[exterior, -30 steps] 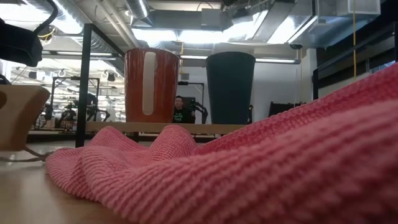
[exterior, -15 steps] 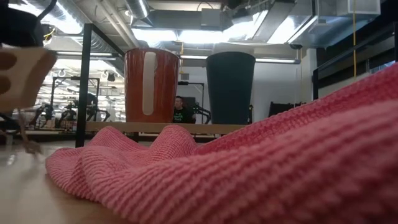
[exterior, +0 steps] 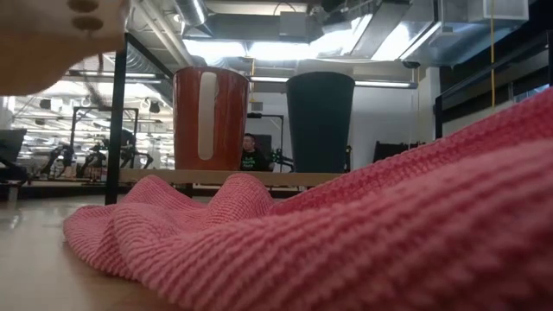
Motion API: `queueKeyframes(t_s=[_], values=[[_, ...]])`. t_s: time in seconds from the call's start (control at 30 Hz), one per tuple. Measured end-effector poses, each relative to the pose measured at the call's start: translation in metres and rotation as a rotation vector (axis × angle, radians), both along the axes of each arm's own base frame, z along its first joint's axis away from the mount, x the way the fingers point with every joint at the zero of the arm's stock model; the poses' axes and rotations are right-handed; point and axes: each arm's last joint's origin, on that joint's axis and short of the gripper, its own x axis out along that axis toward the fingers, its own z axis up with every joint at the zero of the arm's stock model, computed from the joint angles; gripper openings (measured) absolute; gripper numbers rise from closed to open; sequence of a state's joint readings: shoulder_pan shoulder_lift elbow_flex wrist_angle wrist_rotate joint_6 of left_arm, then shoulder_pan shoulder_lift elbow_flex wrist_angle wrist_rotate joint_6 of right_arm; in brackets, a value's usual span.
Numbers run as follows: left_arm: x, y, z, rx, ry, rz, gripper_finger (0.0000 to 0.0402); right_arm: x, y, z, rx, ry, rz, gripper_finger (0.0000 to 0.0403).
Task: Stack small to large cups/mugs on shelf
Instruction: Move wooden mug from the bottom to the top
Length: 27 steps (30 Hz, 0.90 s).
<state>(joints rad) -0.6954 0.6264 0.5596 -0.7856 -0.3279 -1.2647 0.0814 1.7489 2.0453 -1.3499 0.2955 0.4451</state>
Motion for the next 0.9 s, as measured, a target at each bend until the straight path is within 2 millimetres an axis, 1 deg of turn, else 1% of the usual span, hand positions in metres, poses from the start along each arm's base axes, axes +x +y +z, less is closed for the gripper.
queueKeyframes(t_s=[0.1,0.27,0.33,0.43,0.67,0.73,0.9], values=[[-0.005,0.004,0.003,-0.011,-0.014,-0.014,0.0032,-0.003,0.000,-0.002,0.009,0.031,-0.018,0.0049],[-0.014,0.010,0.000,-0.022,0.054,-0.034,0.0032,-0.007,-0.001,-0.004,0.007,0.071,-0.048,0.0049],[-0.015,0.011,0.006,-0.040,0.019,-0.031,0.0032,-0.009,-0.001,-0.004,0.000,0.086,-0.066,0.0049],[-0.016,0.013,0.024,-0.039,-0.069,-0.016,0.0032,-0.012,-0.005,-0.004,-0.001,0.098,-0.094,0.0049],[-0.020,0.022,0.077,0.008,-0.276,0.054,0.0032,-0.023,-0.020,-0.002,-0.010,0.125,-0.233,0.0049],[-0.021,0.025,0.089,0.031,-0.323,0.081,0.0032,-0.026,-0.023,-0.001,-0.003,0.137,-0.262,0.0049],[-0.020,0.031,0.117,0.093,-0.403,0.174,0.0032,-0.032,-0.025,0.005,0.000,0.096,-0.320,0.0049]])
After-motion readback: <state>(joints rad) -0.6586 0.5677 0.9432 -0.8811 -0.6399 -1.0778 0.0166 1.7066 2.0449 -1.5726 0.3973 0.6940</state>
